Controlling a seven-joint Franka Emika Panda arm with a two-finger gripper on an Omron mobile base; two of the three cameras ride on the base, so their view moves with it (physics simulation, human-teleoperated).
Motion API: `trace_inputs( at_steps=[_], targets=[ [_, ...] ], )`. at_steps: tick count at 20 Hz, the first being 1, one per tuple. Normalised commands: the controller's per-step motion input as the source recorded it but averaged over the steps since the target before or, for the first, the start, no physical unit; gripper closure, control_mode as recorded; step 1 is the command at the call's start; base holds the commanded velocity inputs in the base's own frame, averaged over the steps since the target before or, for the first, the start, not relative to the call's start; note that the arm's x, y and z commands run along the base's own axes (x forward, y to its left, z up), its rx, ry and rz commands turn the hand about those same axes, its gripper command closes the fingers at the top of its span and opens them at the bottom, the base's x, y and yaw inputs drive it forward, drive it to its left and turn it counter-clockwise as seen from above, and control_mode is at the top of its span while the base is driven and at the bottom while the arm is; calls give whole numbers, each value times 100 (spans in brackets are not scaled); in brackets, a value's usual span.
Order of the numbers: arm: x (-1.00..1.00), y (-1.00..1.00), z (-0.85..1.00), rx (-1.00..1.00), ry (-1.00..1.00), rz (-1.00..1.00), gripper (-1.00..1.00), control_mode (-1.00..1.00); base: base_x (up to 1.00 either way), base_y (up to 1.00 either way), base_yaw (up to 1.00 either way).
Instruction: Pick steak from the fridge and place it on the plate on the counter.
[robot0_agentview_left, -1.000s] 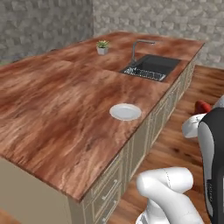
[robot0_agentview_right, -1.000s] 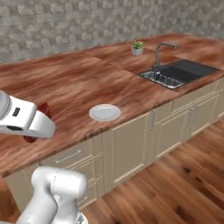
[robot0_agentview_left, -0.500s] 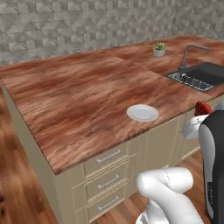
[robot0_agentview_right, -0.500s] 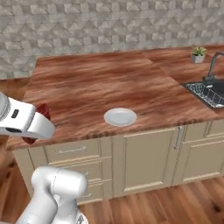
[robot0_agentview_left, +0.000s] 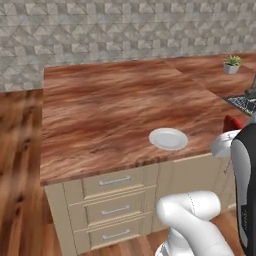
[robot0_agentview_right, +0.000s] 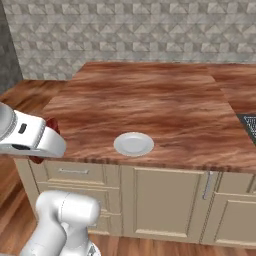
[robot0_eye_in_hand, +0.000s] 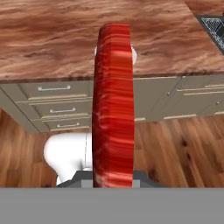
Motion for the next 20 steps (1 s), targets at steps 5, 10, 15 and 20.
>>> trace_inputs(
  at_steps=[5, 10, 15, 20],
  targets=[
    [0, 0, 0, 0, 0, 0, 100, 100, 29, -68, 14],
    [0, 0, 0, 0, 0, 0, 100, 100, 51, -46, 17],
    [0, 0, 0, 0, 0, 0, 100, 100, 72, -11, 24],
    [0, 0, 0, 0, 0, 0, 100, 100, 54, 0, 19]
  ],
)
